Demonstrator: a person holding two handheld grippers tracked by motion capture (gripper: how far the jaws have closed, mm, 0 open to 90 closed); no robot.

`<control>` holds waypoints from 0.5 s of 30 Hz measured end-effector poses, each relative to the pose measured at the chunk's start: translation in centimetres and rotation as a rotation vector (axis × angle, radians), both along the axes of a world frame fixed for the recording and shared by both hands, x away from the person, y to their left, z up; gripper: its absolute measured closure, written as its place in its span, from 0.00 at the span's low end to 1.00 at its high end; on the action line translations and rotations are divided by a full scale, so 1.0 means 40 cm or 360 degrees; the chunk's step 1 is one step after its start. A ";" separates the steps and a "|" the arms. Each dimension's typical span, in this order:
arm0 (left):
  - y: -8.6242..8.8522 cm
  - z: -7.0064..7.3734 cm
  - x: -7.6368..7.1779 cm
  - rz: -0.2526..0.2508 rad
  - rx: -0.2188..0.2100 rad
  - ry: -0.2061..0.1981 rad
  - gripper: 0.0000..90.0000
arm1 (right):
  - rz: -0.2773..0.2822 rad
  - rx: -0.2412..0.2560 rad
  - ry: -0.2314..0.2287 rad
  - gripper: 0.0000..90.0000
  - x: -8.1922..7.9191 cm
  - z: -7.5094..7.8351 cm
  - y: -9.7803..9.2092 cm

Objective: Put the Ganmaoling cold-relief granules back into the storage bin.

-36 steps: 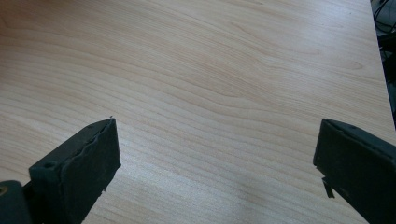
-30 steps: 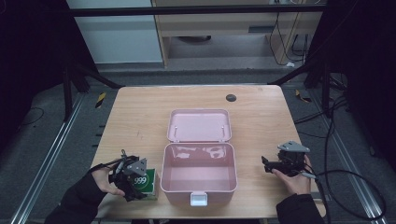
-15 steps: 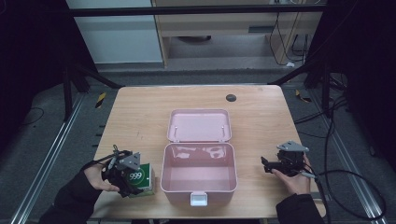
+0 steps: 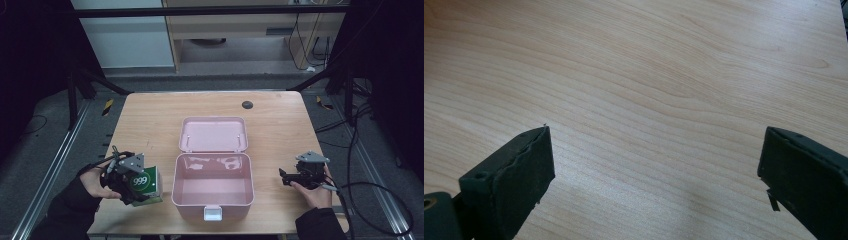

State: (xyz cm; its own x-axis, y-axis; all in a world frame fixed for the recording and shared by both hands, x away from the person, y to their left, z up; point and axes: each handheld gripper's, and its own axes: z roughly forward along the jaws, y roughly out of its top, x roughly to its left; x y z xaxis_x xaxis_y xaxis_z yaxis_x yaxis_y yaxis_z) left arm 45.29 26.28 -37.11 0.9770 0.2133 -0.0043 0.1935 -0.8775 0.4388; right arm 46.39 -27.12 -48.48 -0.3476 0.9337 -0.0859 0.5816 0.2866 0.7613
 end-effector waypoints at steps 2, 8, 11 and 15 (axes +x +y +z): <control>0.000 0.015 -0.001 -0.0004 -0.0009 -0.0009 0.15 | 0.0000 0.0003 0.0000 0.02 0.000 -0.001 0.002; -0.004 0.046 -0.002 -0.0001 -0.0022 -0.0022 0.15 | 0.0002 -0.0001 0.0000 0.02 0.000 -0.001 0.001; -0.012 0.067 -0.002 -0.0017 -0.0013 -0.0034 0.16 | 0.0008 -0.0006 -0.0001 0.02 0.001 -0.001 0.001; -0.018 0.085 -0.003 -0.0030 -0.0014 -0.0039 0.16 | 0.0009 -0.0005 0.0000 0.02 0.001 -0.001 0.001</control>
State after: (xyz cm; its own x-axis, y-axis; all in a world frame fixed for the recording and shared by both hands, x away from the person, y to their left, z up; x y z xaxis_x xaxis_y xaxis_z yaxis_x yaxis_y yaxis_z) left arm 45.19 25.54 -33.70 0.9806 0.1951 0.0177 0.1664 -0.8771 0.4507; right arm 46.41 -27.09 -48.52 -0.3530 0.9314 -0.0888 0.5800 0.2923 0.7603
